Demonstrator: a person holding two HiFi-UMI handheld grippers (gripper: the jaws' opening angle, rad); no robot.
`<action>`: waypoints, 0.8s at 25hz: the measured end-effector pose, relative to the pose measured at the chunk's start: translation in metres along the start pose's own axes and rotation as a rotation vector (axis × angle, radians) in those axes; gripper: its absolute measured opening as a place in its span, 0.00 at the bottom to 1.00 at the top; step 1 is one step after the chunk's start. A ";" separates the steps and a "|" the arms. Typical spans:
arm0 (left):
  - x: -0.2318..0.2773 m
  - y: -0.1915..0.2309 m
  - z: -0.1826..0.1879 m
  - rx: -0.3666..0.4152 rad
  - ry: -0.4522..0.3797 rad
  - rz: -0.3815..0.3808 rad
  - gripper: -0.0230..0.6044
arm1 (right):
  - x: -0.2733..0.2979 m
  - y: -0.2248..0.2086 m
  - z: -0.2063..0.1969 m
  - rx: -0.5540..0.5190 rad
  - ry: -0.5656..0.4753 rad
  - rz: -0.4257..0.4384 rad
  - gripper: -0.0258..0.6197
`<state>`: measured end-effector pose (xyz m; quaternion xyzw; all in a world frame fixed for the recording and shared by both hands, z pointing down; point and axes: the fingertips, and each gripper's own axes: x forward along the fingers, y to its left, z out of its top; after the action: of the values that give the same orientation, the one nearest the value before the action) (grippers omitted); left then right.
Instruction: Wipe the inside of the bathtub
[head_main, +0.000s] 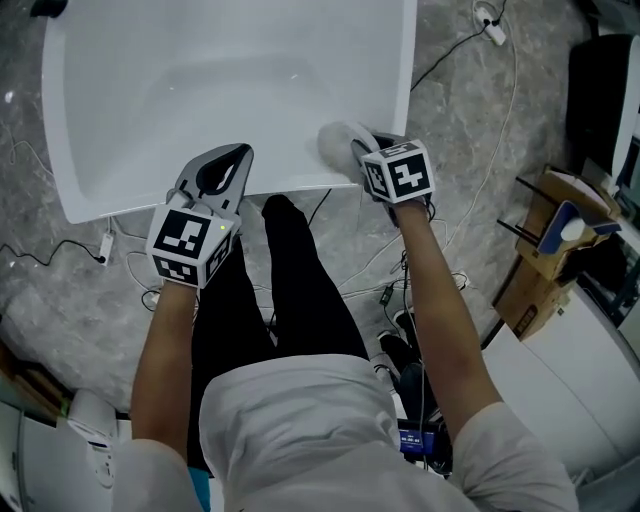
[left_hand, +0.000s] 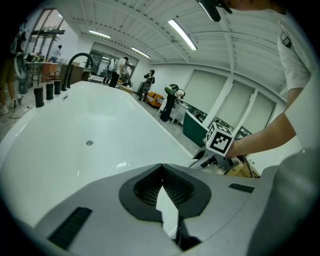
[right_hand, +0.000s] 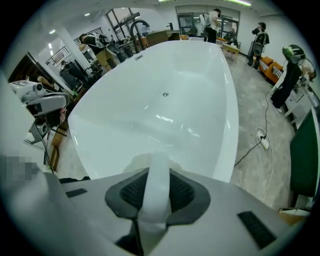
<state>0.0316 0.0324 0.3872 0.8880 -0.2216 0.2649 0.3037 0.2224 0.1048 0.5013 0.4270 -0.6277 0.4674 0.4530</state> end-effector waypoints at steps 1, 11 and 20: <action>0.002 0.001 -0.001 -0.003 0.001 0.000 0.06 | 0.003 -0.001 0.000 -0.005 0.010 -0.002 0.19; -0.001 0.021 -0.013 -0.019 0.007 0.013 0.06 | 0.031 0.011 0.015 0.099 0.020 0.048 0.19; -0.013 0.042 -0.016 -0.053 -0.014 0.058 0.06 | 0.038 0.034 0.024 0.110 0.000 0.086 0.19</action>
<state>-0.0068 0.0156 0.4082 0.8746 -0.2564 0.2616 0.3177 0.1772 0.0841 0.5272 0.4237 -0.6187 0.5205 0.4083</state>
